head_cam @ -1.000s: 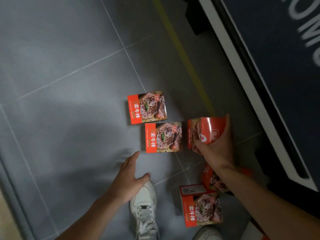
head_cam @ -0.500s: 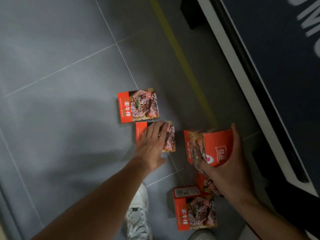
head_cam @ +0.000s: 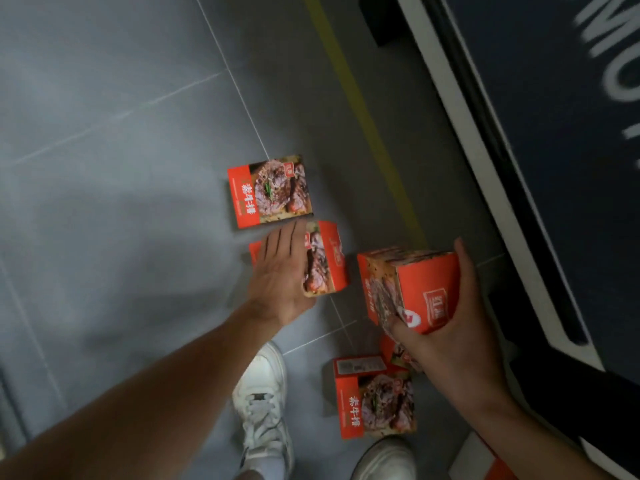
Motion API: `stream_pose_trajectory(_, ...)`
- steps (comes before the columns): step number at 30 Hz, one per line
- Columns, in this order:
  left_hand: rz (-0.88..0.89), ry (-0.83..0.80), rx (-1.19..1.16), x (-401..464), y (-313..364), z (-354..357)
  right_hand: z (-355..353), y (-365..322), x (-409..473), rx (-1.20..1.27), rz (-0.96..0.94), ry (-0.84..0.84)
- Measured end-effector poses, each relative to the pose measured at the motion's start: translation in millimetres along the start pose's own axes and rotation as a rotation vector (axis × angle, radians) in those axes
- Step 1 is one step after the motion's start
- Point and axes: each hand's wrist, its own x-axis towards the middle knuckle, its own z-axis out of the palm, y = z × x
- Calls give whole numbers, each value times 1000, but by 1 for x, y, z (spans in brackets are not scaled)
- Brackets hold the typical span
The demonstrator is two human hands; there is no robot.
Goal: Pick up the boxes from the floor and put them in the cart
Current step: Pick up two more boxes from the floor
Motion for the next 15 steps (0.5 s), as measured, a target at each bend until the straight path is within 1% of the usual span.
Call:
stream_pose_trajectory(3,-32,48,-72,-30,12,-56,-28,-34,-21,29,-5,-51)
stream_pose_trajectory(5,-65,101,-105,-48,23,-100,-51,-61,-38,27,-31,-56)
stream_pose_trajectory(12,-205,294,-229,-110,74,-273,-158,-177,-116,5,-161,-35)
stream_pose_trajectory(15,-219,356,-253,-137,105,-349,-204,-224,-155,-16,-213,12)
